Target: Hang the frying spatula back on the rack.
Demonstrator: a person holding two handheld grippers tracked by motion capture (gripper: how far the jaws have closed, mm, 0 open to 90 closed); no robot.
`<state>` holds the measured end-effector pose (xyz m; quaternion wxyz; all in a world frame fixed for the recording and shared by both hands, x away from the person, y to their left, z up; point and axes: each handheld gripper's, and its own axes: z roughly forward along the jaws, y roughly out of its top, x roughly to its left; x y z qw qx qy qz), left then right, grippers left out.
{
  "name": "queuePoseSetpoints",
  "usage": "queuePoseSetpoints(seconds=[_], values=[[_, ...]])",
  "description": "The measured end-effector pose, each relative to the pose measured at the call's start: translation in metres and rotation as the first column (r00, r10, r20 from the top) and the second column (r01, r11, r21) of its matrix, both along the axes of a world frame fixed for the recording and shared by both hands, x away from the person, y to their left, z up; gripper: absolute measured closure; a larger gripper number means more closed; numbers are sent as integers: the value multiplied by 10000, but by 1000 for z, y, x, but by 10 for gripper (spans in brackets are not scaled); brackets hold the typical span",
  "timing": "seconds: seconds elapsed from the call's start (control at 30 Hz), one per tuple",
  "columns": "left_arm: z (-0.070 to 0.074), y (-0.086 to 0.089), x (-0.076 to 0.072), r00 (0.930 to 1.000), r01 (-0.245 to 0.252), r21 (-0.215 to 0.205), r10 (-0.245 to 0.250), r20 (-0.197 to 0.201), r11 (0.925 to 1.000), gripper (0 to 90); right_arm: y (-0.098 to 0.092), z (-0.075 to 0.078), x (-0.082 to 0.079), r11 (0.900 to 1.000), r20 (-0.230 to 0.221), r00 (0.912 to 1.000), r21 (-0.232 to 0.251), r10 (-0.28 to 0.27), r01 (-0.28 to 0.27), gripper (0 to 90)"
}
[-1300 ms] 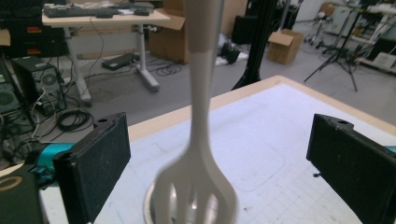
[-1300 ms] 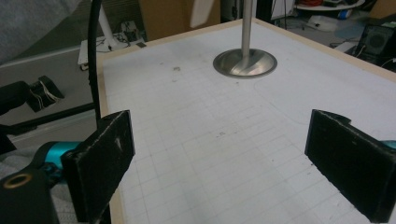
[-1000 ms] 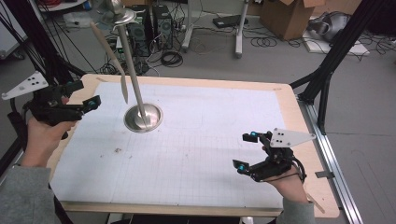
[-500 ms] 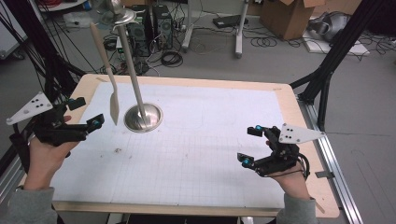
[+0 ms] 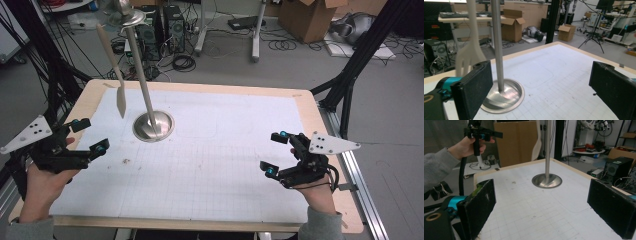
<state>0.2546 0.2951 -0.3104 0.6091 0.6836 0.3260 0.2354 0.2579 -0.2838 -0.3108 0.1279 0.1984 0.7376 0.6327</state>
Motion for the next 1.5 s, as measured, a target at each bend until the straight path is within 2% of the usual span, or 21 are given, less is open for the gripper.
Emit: queuePoseSetpoints(seconds=[0.2,0.37,0.43,0.57,0.73,0.87,0.97,1.13,1.5], values=[[-10,4,-3,9993,361,-276,-364,-98,9990,57,-3,2,-1,10000,108,9999,85,-46,45,72],[-18,11,-4,9996,276,-520,-281,-102,9983,57,-4,2,-1,9999,102,9999,126,-96,95,72],[-18,12,-4,9994,279,-459,-288,-187,9986,57,-5,1,-1,9998,101,9999,149,-121,119,72],[-20,11,-5,9997,263,-203,-263,3,9994,57,-6,2,-1,9997,164,9997,164,-171,168,72],[-26,12,-4,9997,217,47,-216,-119,9998,57,-7,2,-4,9996,186,9995,150,-256,253,72],[-29,13,-5,9991,365,15,-365,-203,9993,57,-12,4,-8,9987,252,9989,314,-398,390,72],[-29,14,-6,9991,384,44,-383,-204,9993,57,-16,3,-9,9981,319,9978,256,-575,566,72],[-30,16,-8,9996,243,171,-240,-166,9996,57,-23,1,-9,9961,190,9966,401,-797,788,72],[-38,17,-5,9989,-12,294,26,-475,9996,57,-23,-4,-6,9946,80,9950,279,-1000,998,72]])
